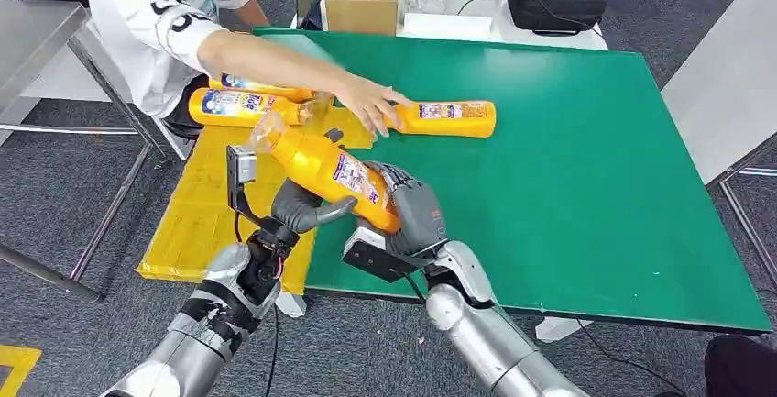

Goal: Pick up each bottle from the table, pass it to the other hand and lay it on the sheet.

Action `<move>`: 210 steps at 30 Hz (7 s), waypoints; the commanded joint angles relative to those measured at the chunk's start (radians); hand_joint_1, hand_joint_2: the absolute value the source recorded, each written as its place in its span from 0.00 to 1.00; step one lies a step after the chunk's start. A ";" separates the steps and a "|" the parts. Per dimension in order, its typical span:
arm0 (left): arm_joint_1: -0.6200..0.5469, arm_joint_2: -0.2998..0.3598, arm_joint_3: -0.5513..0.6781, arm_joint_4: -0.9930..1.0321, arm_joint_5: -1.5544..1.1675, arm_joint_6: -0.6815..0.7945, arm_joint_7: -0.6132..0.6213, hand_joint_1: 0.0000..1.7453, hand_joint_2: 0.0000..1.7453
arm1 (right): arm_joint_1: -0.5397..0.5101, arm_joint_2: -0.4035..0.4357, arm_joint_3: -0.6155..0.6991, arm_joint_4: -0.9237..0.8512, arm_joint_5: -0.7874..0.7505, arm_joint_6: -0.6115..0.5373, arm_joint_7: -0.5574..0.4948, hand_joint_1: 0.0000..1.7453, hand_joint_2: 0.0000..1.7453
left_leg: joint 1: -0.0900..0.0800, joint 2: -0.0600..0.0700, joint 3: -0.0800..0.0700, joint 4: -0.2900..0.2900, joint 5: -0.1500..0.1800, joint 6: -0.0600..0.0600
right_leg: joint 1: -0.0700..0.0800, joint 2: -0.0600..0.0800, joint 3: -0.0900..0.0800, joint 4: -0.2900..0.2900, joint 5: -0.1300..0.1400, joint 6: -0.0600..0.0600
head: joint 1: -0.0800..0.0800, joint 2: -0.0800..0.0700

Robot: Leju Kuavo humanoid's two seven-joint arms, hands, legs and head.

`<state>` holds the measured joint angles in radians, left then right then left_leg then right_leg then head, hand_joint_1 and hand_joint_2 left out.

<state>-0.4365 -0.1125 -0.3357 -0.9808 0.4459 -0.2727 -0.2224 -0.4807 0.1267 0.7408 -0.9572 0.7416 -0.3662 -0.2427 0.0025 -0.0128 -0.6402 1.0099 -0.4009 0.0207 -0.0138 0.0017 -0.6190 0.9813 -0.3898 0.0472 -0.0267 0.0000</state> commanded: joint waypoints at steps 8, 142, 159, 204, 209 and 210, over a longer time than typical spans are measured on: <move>0.032 0.003 0.059 -0.113 0.113 0.043 0.005 1.00 1.00 | -0.028 -0.015 0.069 0.061 -0.013 0.034 0.045 0.00 1.00 | 0.000 0.001 0.005 0.000 -0.003 -0.001 | 0.001 0.000 0.005 0.000 -0.003 -0.002 | 0.000 0.000; 0.021 0.073 0.233 0.064 -0.194 -0.028 -0.123 0.00 1.00 | -0.098 -0.289 -0.096 0.259 0.048 0.594 0.326 1.00 1.00 | 0.000 -0.001 0.006 0.000 0.000 -0.001 | 0.000 -0.001 0.007 -0.001 -0.001 -0.001 | 0.000 0.000; -0.073 0.076 0.202 0.207 -0.114 -0.121 -0.130 0.00 1.00 | -0.457 -0.314 0.108 0.462 -0.082 0.831 0.212 1.00 1.00 | -0.002 -0.001 0.006 0.000 0.003 0.000 | -0.001 0.000 0.006 0.000 0.003 -0.001 | 0.000 0.000; -0.071 0.009 -0.074 0.035 -0.068 0.075 -0.054 0.00 1.00 | -0.022 -0.030 -0.067 0.015 -0.218 0.014 -0.113 1.00 1.00 | 0.001 0.001 0.002 0.001 0.001 -0.002 | 0.001 0.000 0.002 0.000 0.001 -0.003 | 0.000 0.000; -0.071 0.007 -0.093 0.016 -0.022 0.069 -0.029 0.00 1.00 | -0.061 -0.016 -0.019 0.050 -0.152 0.011 -0.082 1.00 1.00 | 0.000 0.001 0.004 0.001 0.000 -0.002 | 0.001 0.001 0.003 0.001 0.000 -0.004 | 0.000 0.000; -0.071 0.007 -0.093 0.014 -0.016 0.065 -0.026 0.00 1.00 | -0.066 -0.013 -0.012 0.058 -0.143 0.012 -0.077 1.00 1.00 | 0.001 0.001 0.003 0.001 0.000 -0.002 | 0.001 0.000 0.003 0.001 0.000 -0.004 | 0.000 0.000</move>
<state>-0.4552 -0.1186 -0.3533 -0.9793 0.3907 -0.1968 -0.2739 -0.4534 0.1095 0.6207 -1.0098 0.5490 -0.3571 -0.3406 0.0027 -0.0133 -0.6406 1.0100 -0.3987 0.0196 -0.0134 0.0017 -0.6192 0.9812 -0.3878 0.0450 -0.0267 0.0000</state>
